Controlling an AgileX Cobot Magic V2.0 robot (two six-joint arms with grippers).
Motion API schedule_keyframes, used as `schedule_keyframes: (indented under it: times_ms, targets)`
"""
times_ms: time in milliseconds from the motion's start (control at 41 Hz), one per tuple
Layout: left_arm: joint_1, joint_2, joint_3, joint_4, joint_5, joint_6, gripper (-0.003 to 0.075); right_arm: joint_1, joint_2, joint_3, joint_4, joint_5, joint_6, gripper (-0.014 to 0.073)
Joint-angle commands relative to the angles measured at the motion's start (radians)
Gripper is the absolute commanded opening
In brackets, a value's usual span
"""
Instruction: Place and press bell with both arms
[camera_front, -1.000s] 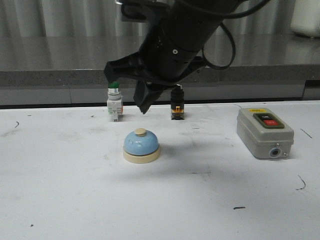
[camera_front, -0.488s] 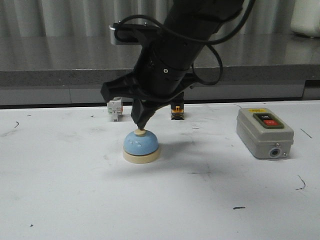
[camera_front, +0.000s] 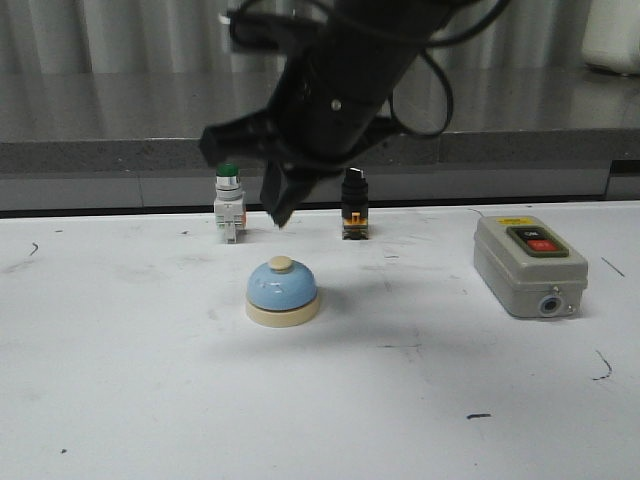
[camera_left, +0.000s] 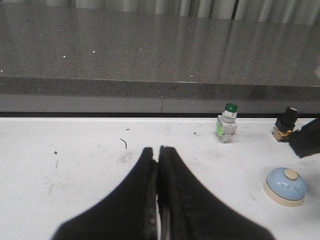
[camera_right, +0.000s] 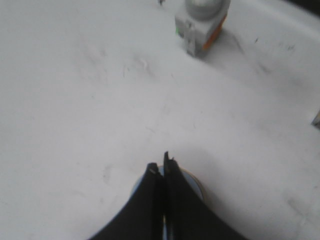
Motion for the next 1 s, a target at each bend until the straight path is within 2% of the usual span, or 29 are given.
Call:
schedule_keyframes:
  times_ms: [0,171,293,610,707,976]
  targets:
    - [0.002,0.008,-0.025,-0.01,-0.086,-0.001,-0.002,-0.007,-0.124,-0.029,0.005,-0.024,-0.002,-0.0066]
    - [0.002,0.008,-0.025,-0.01,-0.086,-0.001,-0.002,-0.064,-0.217,-0.004,0.006,0.03,0.002,-0.0067]
    - [0.002,0.008,-0.025,-0.01,-0.086,-0.001,-0.002,-0.133,-0.327,0.102,0.006,0.019,0.002,-0.0067]
    - [0.002,0.008,-0.025,-0.01,-0.086,-0.001,-0.002,-0.462,-0.683,0.479,0.006,-0.004,0.002,-0.0067]
    - [0.002,0.008,-0.025,-0.01,-0.086,-0.001,-0.002,-0.535,-0.806,0.589,0.005,-0.017,0.002,-0.0067]
    - [0.002,0.008,-0.025,-0.01,-0.086,-0.001,-0.002,-0.553,-1.211,0.89,0.005,-0.148,0.002,-0.0067]
